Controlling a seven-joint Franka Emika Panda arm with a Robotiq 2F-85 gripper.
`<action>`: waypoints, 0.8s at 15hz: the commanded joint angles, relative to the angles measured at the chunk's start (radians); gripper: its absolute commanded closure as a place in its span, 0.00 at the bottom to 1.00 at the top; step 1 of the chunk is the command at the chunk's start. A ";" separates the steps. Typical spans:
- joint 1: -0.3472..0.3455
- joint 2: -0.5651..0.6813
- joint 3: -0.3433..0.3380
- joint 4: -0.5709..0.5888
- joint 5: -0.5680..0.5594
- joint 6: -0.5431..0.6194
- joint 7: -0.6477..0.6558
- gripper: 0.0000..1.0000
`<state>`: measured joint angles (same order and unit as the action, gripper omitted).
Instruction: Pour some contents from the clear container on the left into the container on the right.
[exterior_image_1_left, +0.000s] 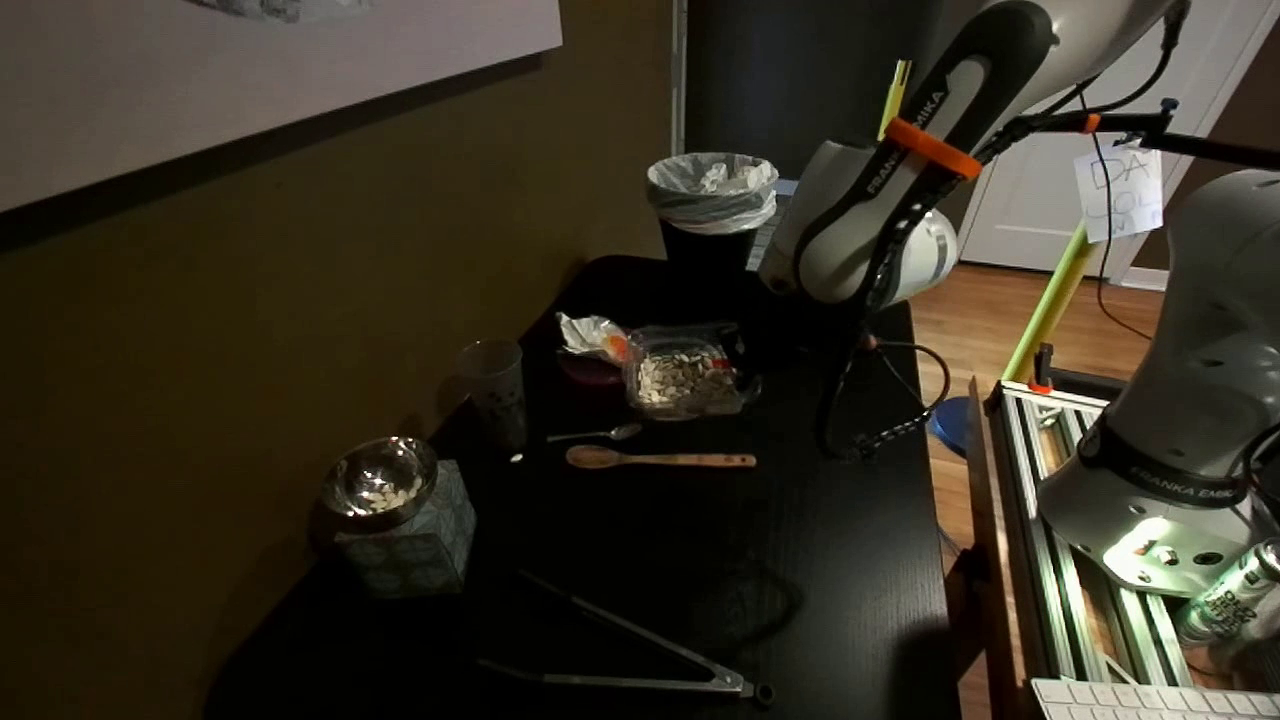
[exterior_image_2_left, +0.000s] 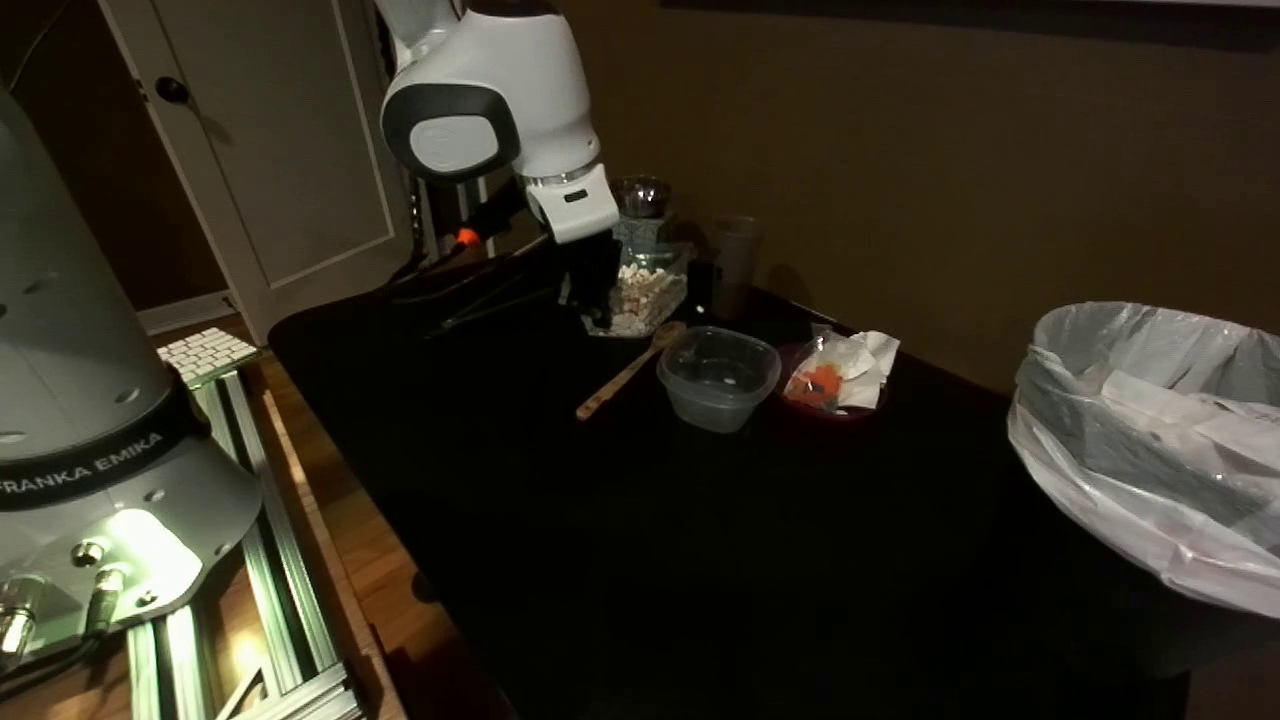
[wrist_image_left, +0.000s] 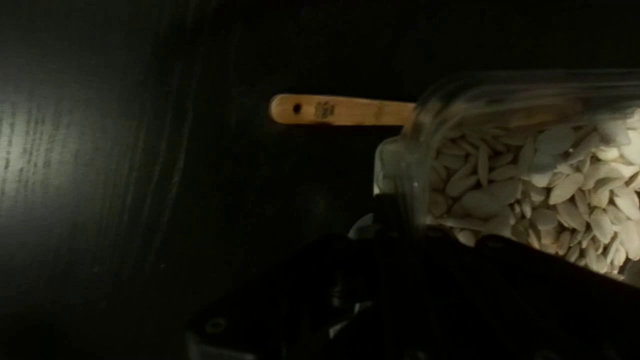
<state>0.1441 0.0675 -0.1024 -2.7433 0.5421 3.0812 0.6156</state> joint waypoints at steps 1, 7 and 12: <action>0.002 -0.085 -0.141 -0.003 -0.270 -0.173 0.157 1.00; -0.140 -0.186 -0.045 0.057 -0.459 -0.378 0.267 0.99; -0.230 -0.252 0.036 0.077 -0.555 -0.455 0.342 1.00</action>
<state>0.0031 -0.2025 -0.1409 -2.6843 0.0661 2.6634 0.8959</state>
